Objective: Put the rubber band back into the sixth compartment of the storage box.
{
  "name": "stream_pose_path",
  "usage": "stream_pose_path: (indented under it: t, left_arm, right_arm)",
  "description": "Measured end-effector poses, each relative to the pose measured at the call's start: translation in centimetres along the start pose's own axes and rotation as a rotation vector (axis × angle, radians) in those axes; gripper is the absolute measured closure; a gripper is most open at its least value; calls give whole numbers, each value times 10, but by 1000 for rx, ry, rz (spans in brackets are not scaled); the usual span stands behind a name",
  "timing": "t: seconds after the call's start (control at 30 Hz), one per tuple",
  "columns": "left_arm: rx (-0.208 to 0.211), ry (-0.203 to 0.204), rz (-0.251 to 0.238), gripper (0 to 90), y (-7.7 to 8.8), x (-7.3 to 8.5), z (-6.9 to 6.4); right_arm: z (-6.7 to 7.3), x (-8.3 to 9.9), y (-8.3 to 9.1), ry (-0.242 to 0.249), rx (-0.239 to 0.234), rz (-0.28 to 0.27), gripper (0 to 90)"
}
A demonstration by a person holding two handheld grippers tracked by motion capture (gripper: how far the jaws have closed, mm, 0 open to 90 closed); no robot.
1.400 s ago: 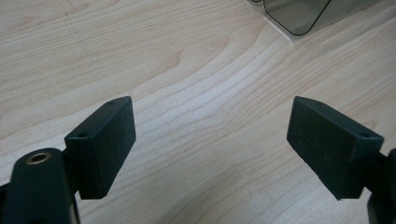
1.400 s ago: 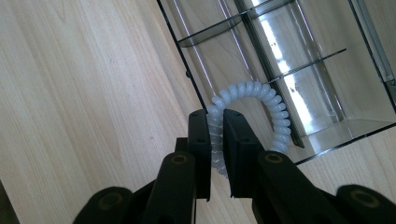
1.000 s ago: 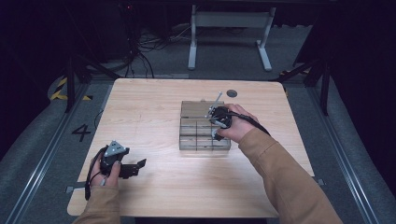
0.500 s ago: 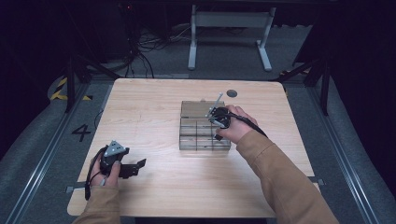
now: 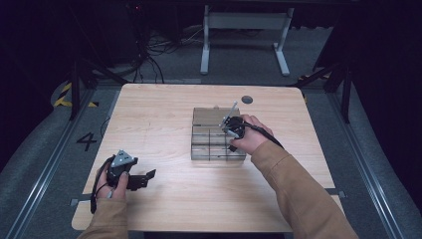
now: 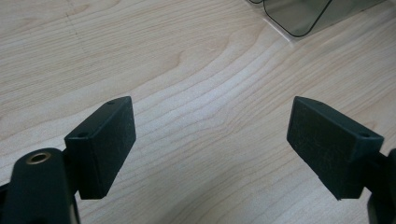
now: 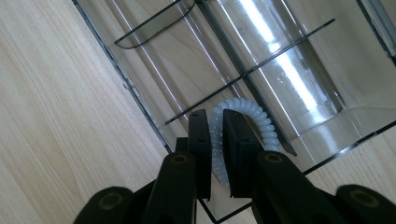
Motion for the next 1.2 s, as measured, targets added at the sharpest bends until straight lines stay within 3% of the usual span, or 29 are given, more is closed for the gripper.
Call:
stream_pose_path:
  t: [0.93,1.2]
  left_arm:
    - [-1,-3,0,163,-1,0,-1]
    - [3,-2,4,163,-2,0,-1]
  right_arm:
    - [0,0,-14,-18,-21,-4,824]
    - [-1,3,-16,-28,-32,12,768]
Point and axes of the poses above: each handheld gripper's, and its own axes: y roughly backward along the jaws, x roughly out of its underside, z roughly to its left, the point moved 4 cm from there along -y, roughly forward along the jaws, and after that the axes turned 15 degrees about -y, right-handed, at the moved point
